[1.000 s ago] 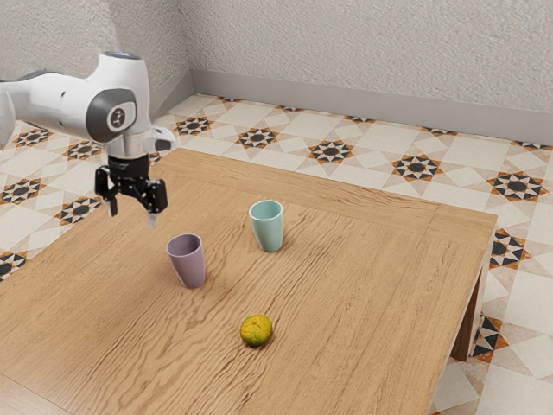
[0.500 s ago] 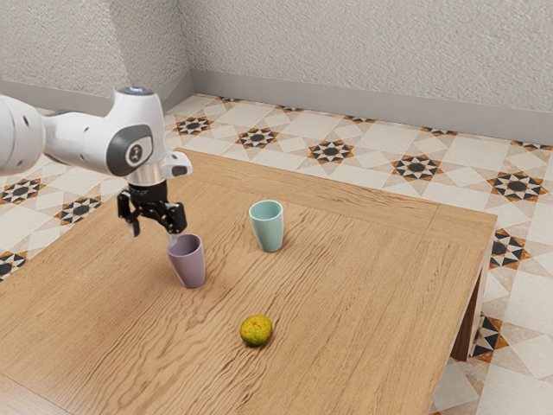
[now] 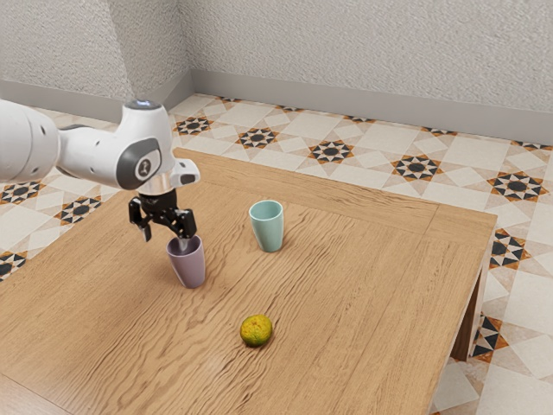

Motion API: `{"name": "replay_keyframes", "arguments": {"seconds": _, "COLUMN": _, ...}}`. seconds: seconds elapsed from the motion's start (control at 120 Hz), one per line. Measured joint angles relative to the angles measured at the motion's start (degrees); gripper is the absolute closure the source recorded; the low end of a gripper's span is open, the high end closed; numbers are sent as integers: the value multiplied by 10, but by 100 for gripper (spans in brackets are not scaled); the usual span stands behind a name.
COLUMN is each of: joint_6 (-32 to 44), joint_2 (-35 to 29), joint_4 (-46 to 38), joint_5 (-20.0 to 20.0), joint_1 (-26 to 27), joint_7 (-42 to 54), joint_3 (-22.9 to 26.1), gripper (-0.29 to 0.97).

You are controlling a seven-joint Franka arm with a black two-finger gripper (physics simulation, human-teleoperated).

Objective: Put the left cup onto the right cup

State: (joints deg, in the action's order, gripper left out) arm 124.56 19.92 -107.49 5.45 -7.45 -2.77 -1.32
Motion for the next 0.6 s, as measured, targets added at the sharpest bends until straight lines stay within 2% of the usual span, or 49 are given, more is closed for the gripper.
{"name": "replay_keyframes", "arguments": {"seconds": 0.308, "joint_6": 28, "joint_2": 20, "joint_4": 4, "joint_5": -4, "joint_1": 2, "joint_7": -2, "joint_3": 0, "gripper": 1}}
{"name": "replay_keyframes", "arguments": {"seconds": 0.483, "joint_6": 34, "joint_2": 19, "joint_4": 4, "joint_5": -13, "joint_1": 4, "joint_7": -3, "joint_3": 0, "gripper": 44}}
{"name": "replay_keyframes", "arguments": {"seconds": 0.6, "joint_6": 34, "joint_2": 18, "joint_4": 4, "joint_5": -15, "joint_1": 5, "joint_7": -4, "joint_3": 1, "gripper": 61}}
